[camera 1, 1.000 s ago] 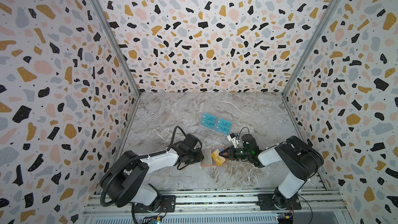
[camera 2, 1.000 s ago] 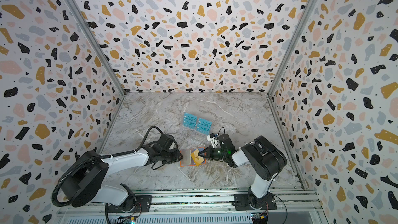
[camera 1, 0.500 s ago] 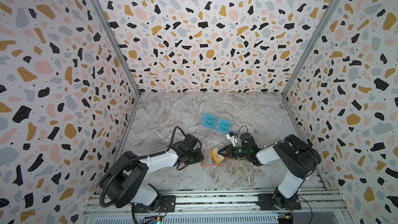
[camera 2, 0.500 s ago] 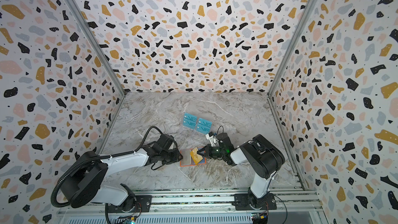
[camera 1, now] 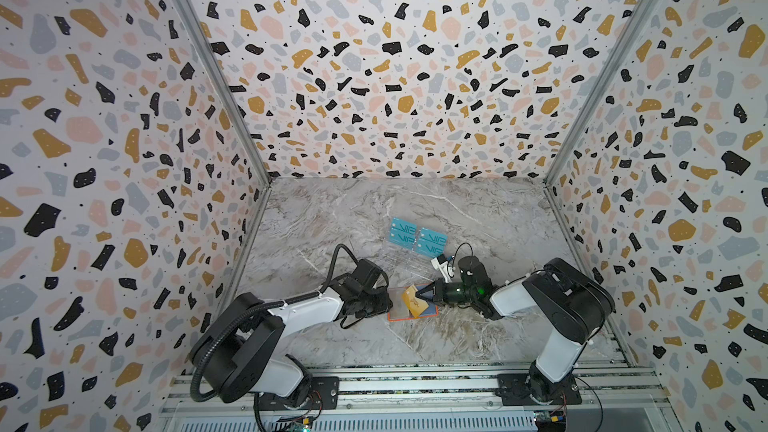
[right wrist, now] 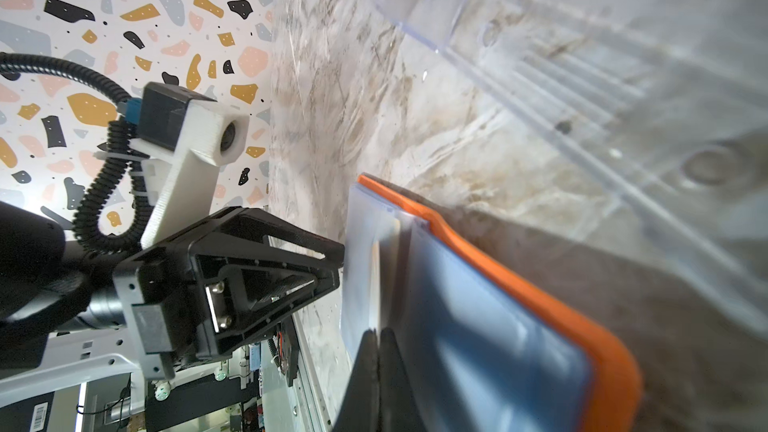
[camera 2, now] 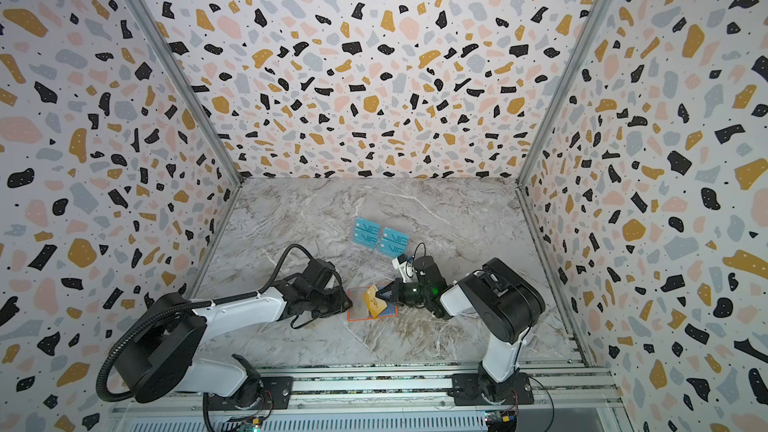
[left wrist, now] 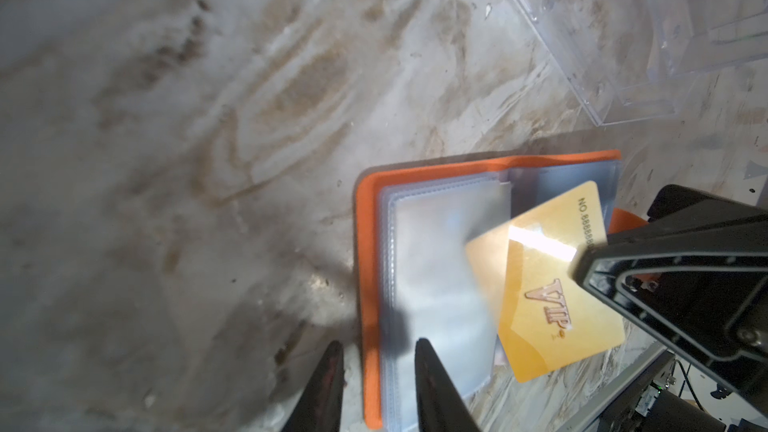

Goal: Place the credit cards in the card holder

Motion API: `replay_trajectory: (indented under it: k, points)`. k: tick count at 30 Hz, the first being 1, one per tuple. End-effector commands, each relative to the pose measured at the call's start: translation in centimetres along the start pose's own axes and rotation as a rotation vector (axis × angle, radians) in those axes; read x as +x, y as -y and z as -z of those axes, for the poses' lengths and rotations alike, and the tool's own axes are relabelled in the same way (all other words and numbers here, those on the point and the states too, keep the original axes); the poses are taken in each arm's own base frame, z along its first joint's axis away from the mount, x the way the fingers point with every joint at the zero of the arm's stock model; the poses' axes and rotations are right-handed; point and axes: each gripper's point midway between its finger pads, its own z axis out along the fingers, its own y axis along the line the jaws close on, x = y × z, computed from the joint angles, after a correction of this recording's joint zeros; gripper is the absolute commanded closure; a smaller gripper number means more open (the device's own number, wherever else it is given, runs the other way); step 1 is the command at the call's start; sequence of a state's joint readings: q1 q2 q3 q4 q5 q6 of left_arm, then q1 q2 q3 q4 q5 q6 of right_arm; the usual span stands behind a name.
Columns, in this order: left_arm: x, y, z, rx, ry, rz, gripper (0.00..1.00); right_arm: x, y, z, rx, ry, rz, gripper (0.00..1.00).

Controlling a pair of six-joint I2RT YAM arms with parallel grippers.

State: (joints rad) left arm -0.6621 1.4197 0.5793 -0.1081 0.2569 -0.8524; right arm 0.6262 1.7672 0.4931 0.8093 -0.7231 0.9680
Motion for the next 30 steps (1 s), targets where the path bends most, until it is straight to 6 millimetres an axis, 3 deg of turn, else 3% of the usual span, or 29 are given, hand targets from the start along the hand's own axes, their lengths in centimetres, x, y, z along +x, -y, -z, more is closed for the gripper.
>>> replay_trajectory:
  k: [1,30]
  points:
    - [0.7,-0.4,0.2,0.004,-0.019,0.008,0.68,-0.6,-0.3,-0.5,-0.003,0.023,-0.002,1.00]
    - [1.1,-0.1,0.1,0.041,-0.020,0.020,0.74,0.0,1.1,-1.1,-0.038,0.192,-0.107,1.00]
